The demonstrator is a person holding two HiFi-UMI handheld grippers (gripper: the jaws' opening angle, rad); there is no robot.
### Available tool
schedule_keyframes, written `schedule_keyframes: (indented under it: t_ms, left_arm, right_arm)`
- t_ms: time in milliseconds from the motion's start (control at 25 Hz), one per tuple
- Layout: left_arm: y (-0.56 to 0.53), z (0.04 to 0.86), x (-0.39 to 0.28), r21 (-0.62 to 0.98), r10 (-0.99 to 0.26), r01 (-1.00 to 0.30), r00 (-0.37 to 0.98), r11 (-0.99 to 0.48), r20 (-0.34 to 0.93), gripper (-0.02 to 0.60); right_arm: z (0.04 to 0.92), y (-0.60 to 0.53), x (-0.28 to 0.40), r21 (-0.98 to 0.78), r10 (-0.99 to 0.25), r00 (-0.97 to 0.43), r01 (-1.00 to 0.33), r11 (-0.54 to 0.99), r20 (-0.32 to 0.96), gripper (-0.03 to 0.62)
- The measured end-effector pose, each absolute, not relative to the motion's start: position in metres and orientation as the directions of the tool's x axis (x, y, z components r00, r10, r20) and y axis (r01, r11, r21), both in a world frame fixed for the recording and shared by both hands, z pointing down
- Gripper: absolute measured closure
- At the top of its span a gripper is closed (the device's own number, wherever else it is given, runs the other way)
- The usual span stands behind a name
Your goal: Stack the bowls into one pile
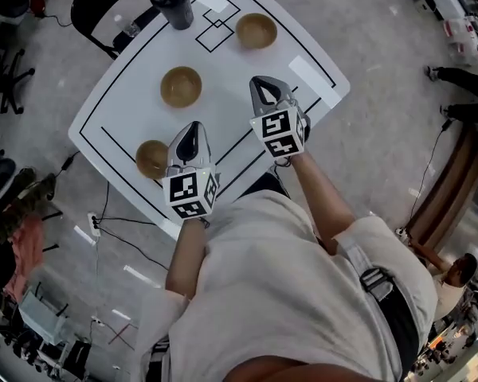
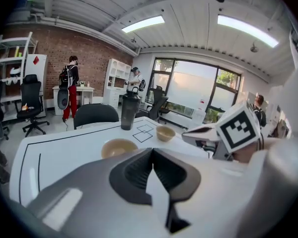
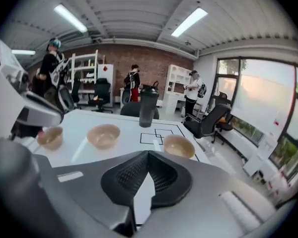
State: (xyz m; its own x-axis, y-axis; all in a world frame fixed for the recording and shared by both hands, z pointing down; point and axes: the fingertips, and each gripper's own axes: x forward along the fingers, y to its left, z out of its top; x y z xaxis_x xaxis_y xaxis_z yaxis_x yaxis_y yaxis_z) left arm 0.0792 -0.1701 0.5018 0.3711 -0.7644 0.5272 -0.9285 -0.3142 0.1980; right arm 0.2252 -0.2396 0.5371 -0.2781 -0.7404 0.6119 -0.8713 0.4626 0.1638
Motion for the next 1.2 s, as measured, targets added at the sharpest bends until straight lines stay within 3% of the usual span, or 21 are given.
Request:
schedule_keyframes:
  t_ms: [200, 680, 800, 920, 1200]
  left_arm:
    - [-0.191, 0.519, 0.100, 0.215, -0.731, -0.921, 0.388, -0.324, 0.561, 0.580]
    - [-0.213, 0.542, 0.103, 0.212, -0.707, -0.934, 0.357, -0.288, 0.610, 0.580]
    - [-0.212, 0.546, 0.103, 0.205, -0.698, -0.935, 0.354, -0.290, 0.622, 0.580]
    - [-0.210, 0.547, 0.099, 0.199, -0.693, -0.935, 0.351, -0.293, 0.630, 0.580]
    - [-0.203, 0.547, 0.083, 0.189, -0.700, -0.946, 0.322, -0.263, 0.638, 0.580]
  right_arm:
    - [0.555, -0.271, 0.246, 0.418, -0.730, -0.162, -0.729, 0.542, 0.664, 0.594]
    - [0.580, -0.310, 0.254, 0.410, -0.707, -0.150, -0.723, 0.555, 0.692, 0.593]
    - [0.589, -0.319, 0.258, 0.463, -0.704, -0.118, -0.676, 0.573, 0.700, 0.591]
    - [0.601, -0.327, 0.260, 0.511, -0.691, -0.082, -0.612, 0.604, 0.719, 0.512]
    - [0.631, -0.340, 0.254, 0.606, -0.681, -0.009, -0.448, 0.657, 0.732, 0.510]
